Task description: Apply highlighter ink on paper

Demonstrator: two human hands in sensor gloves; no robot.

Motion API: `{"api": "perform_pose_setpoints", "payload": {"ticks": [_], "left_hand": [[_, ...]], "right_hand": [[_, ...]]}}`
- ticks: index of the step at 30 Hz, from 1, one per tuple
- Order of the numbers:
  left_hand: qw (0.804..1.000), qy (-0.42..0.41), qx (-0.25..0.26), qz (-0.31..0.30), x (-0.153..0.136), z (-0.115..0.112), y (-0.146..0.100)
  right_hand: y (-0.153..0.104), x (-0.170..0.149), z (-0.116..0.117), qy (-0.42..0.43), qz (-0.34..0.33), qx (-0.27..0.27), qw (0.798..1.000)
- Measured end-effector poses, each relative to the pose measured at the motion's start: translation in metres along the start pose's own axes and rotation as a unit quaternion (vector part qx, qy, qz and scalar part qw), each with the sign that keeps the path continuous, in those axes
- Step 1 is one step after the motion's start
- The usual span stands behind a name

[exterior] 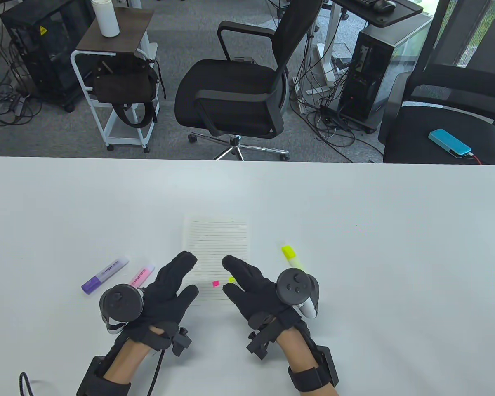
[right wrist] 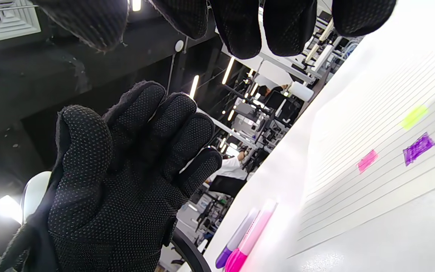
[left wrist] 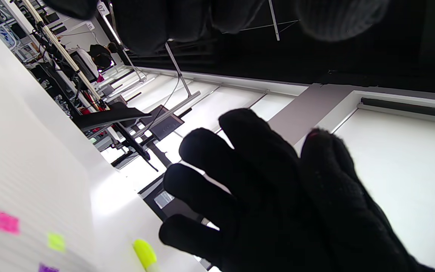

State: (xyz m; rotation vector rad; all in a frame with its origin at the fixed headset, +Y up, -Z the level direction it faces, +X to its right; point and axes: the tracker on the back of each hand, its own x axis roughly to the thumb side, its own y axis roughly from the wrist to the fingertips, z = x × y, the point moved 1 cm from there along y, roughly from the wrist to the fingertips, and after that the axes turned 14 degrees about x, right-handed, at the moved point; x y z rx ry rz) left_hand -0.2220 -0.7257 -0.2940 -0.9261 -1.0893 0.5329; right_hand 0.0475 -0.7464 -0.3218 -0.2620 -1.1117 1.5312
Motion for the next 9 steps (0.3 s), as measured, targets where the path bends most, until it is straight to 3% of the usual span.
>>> {"api": "perform_pose_setpoints", "payload": {"ticks": [9], "left_hand": [[1.0,0.004,0.003,0.003,-0.0007,0.0014,-0.0004]], "right_hand": [[0.0006,-0.0012,0.0015,-0.002,0.005,0.009,1.0]]}}
